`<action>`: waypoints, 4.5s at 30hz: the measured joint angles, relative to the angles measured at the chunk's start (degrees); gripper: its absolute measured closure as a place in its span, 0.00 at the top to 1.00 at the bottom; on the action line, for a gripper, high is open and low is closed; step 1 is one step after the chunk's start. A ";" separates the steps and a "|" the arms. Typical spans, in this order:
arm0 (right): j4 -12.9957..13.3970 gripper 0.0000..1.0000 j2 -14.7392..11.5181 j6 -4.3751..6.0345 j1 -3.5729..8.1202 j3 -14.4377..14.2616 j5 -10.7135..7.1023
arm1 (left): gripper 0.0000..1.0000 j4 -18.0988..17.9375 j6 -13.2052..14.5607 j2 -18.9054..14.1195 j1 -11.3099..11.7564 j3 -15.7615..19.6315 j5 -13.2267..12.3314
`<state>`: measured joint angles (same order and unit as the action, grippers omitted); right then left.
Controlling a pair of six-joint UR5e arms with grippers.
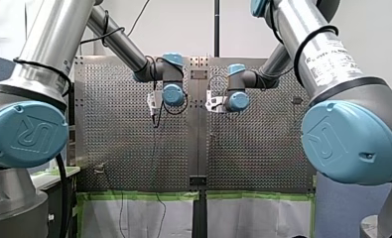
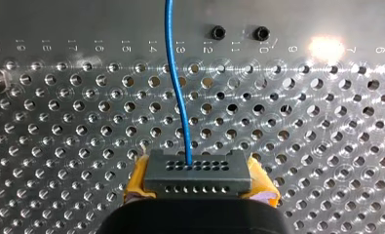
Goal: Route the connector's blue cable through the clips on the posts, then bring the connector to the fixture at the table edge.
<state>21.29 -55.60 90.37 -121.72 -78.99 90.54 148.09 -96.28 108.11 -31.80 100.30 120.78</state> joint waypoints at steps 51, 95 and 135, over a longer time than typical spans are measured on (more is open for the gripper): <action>0.18 0.00 0.00 0.00 -0.48 -0.01 -0.17 | 1.00 1.14 2.56 7.30 1.67 -10.26 1.63; -0.11 0.00 0.00 -0.18 -0.47 0.00 0.00 | 0.02 0.02 6.17 7.32 1.81 -10.35 2.76; -2.30 0.00 0.00 -0.51 0.08 -4.65 2.34 | 0.07 -1.76 5.42 14.60 -0.18 -7.69 1.84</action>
<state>18.98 -55.61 89.86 -121.64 -83.64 92.88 146.34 -90.86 122.71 -31.98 92.61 122.62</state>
